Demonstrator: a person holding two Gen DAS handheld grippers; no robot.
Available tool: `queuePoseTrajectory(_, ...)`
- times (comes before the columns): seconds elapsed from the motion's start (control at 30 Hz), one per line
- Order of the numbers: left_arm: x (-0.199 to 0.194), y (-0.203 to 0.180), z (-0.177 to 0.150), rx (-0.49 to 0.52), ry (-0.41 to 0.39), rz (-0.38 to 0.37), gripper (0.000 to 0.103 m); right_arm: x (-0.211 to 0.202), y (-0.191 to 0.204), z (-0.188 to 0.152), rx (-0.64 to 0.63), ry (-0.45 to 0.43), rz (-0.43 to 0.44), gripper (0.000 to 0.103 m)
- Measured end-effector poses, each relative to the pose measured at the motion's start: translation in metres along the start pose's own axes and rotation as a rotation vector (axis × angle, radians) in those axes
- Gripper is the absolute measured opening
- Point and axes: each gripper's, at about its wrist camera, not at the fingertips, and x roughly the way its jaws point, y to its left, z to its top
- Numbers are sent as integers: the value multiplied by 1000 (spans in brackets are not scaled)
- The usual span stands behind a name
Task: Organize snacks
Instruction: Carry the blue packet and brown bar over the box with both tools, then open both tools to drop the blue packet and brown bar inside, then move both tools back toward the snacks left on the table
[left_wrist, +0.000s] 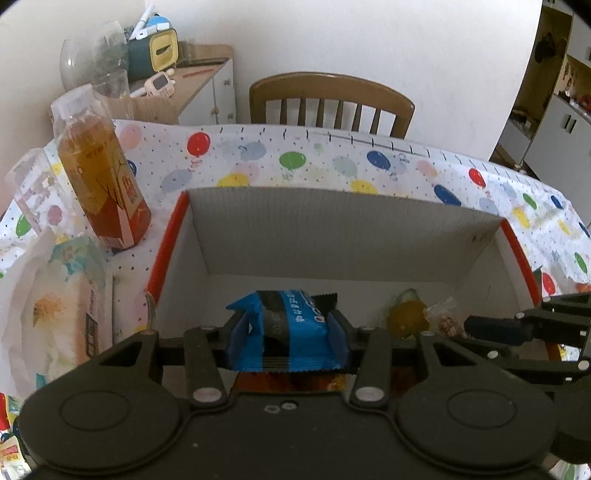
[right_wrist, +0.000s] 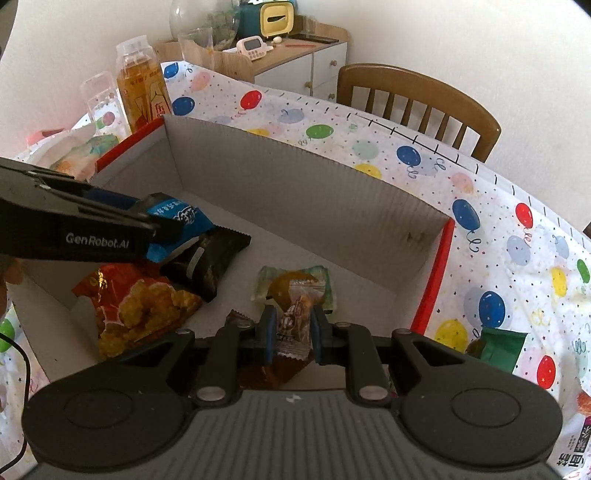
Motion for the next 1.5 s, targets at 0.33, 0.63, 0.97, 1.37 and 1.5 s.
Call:
queuePoseTrajectory(0.33, 9, -3, -4, 13, 55, -13, 46, -6, -10, -2, 51, -12, 28, 20)
queuePoseTrajectory(0.63, 1, -3, -6, 2, 49, -16, 63, -28, -18, -5, 96, -62, 77, 30)
queuePoseTrajectory(0.97, -32, -18, -10, 46, -11, -21, 66, -68, -24, -11, 128, -150, 112, 55)
queuePoseTrajectory(1.37, -79, -55, -15, 100, -106, -81, 76, -127, -50, -39, 183, -248, 137, 71)
queuePoseTrajectory(1.5, -92, -70, -16, 112, -132, -114, 78, -144, -64, -53, 205, -272, 126, 75)
